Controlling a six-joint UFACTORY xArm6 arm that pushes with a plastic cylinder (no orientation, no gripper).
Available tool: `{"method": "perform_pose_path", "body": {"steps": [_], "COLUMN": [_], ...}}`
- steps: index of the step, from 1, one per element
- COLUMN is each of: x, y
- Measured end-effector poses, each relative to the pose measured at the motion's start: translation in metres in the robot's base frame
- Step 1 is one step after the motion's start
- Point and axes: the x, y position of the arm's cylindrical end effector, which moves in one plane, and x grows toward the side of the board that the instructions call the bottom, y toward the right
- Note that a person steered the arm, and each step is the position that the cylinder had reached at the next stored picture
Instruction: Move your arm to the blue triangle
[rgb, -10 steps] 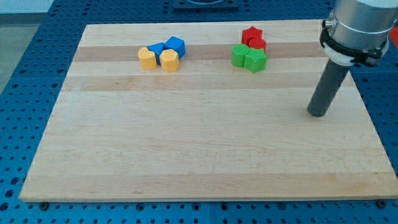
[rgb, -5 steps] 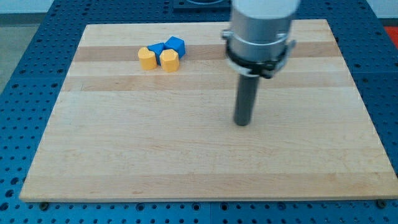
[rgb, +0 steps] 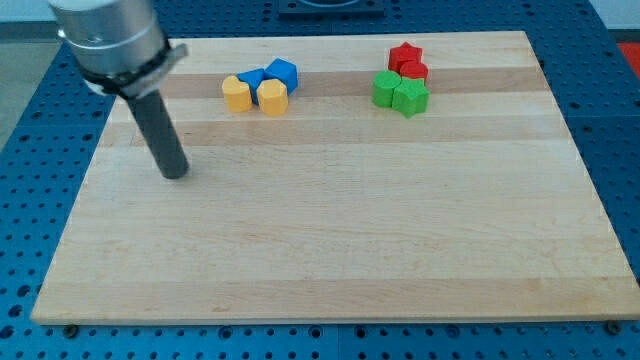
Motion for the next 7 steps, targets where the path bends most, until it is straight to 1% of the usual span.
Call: {"method": "perform_pose_path", "body": {"steps": [1, 2, 3, 4, 6, 7], "x": [-0.036, -0.124, -0.204, -0.234, -0.201, -0.175], "y": [-0.036, -0.040, -0.004, 0.016, 0.049, 0.067]}}
